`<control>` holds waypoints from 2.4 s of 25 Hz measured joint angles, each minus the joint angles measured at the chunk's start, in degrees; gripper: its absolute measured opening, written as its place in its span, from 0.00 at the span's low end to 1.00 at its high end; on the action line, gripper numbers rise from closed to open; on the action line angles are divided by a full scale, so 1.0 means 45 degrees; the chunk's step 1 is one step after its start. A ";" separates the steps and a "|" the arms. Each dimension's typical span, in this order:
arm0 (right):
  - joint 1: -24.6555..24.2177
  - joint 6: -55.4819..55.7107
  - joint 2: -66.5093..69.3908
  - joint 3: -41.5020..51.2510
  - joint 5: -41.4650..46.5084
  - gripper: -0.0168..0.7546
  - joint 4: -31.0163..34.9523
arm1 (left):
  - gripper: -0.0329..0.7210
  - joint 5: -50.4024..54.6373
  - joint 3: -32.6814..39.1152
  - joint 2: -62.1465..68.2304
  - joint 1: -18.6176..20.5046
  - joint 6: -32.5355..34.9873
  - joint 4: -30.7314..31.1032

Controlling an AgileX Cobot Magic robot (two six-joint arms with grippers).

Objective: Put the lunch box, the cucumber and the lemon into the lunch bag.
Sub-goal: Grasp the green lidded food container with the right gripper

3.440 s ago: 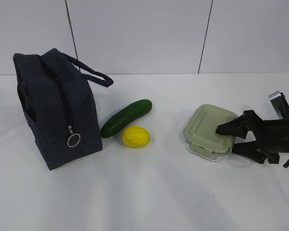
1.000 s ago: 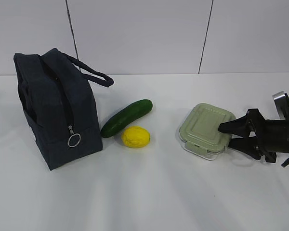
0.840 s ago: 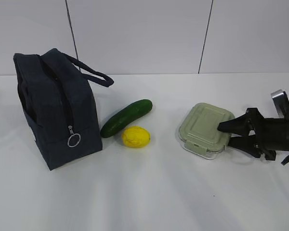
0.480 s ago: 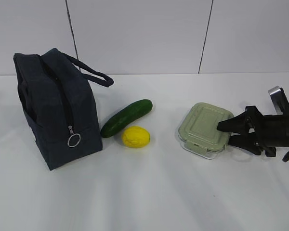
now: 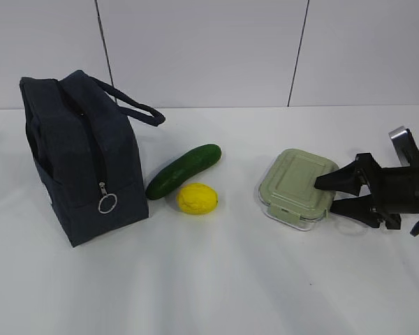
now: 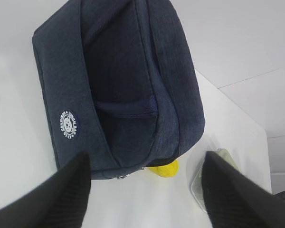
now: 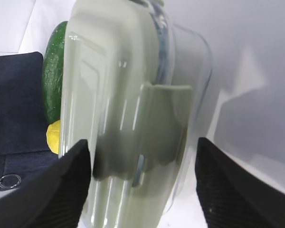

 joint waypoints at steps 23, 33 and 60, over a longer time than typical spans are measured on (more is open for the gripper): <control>0.0000 0.0203 0.0000 -0.0029 -0.0009 0.70 -0.0086 | 0.75 0.0000 0.0000 0.0000 0.0000 0.0000 0.0151; 0.0022 0.0266 0.0000 -0.0120 0.0207 0.70 -0.0145 | 0.75 0.0000 0.0000 0.0000 0.0000 0.0000 0.0200; 0.0475 0.0802 0.0000 -0.0802 -0.0695 0.70 -0.0866 | 0.75 0.0000 0.0000 0.0000 0.0000 0.0000 0.0298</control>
